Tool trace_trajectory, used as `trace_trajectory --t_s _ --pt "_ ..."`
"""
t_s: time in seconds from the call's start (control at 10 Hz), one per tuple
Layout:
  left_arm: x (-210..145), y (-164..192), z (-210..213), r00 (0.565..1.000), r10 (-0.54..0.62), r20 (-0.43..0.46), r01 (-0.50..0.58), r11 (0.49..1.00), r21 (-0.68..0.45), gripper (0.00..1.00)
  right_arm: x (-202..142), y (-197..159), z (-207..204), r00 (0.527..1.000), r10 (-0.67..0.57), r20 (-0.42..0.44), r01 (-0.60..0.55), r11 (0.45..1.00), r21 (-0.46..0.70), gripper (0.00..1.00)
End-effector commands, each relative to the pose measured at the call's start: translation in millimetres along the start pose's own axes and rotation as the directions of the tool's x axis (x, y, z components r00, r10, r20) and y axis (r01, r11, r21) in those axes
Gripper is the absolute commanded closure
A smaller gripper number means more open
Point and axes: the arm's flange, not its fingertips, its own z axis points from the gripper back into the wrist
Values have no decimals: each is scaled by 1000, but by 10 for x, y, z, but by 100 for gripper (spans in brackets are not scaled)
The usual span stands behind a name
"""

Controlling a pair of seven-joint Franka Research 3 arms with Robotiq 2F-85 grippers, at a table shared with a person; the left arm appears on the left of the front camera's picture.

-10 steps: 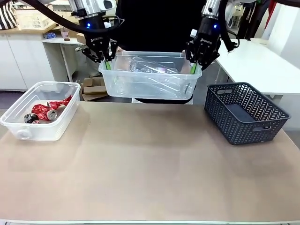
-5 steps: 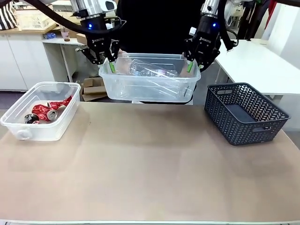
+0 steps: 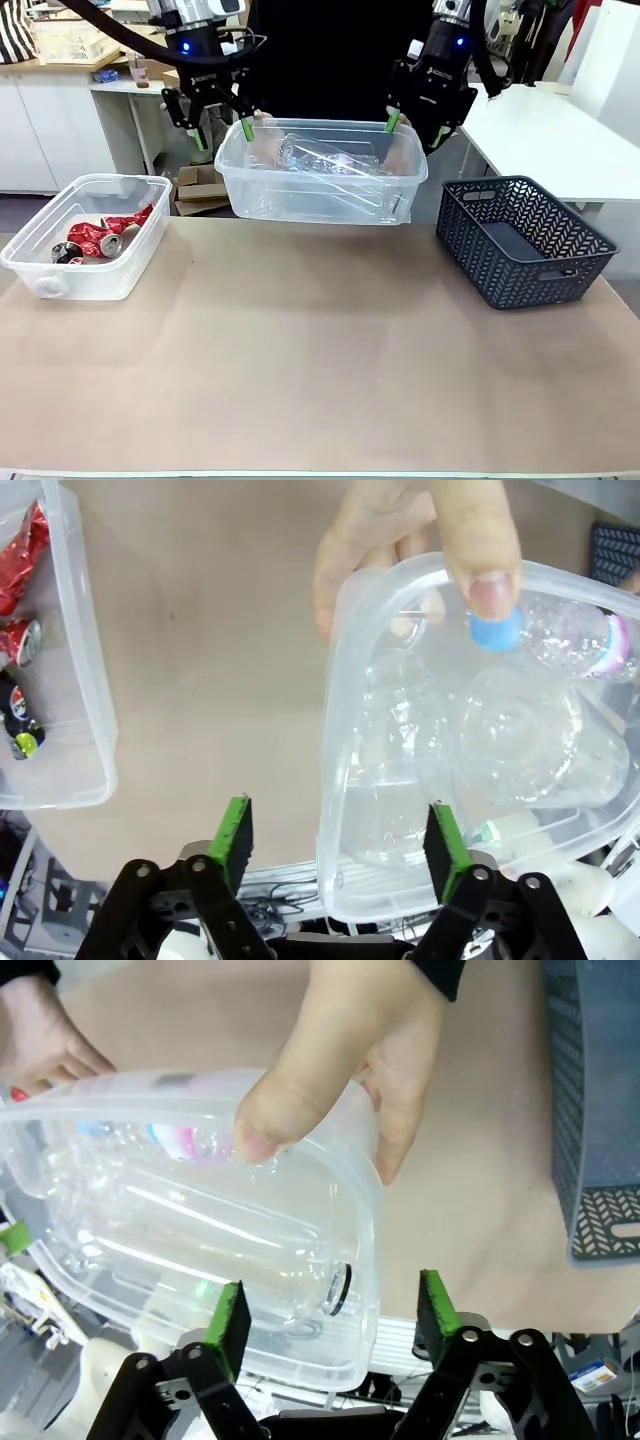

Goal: Sort the waste into each basket.
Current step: Release the Organizing box you were holding.

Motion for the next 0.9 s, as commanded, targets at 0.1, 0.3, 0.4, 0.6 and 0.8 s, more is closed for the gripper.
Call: trace_trajectory --t_s 0.1,0.3,0.4,0.6,0.8 --pt "-137 98 18 999 -36 13 36 999 -19 0 -65 -49 -107 1000 6 22 -5 999 -40 0" --pt "-161 146 2 999 -38 12 38 999 -37 0 21 -46 -219 1000 -30 -1 30 998 -52 0" --pt "-152 163 -14 1000 -23 2 24 998 -52 0 115 -42 -312 997 -70 -32 68 996 -52 0" --pt "-69 28 60 1000 -16 8 16 1000 -7 0 14 -25 -124 1000 -8 -17 8 1000 -19 0" --pt "-69 28 60 1000 -16 8 16 1000 -7 0 14 -25 -124 1000 -8 -17 8 1000 -19 0"
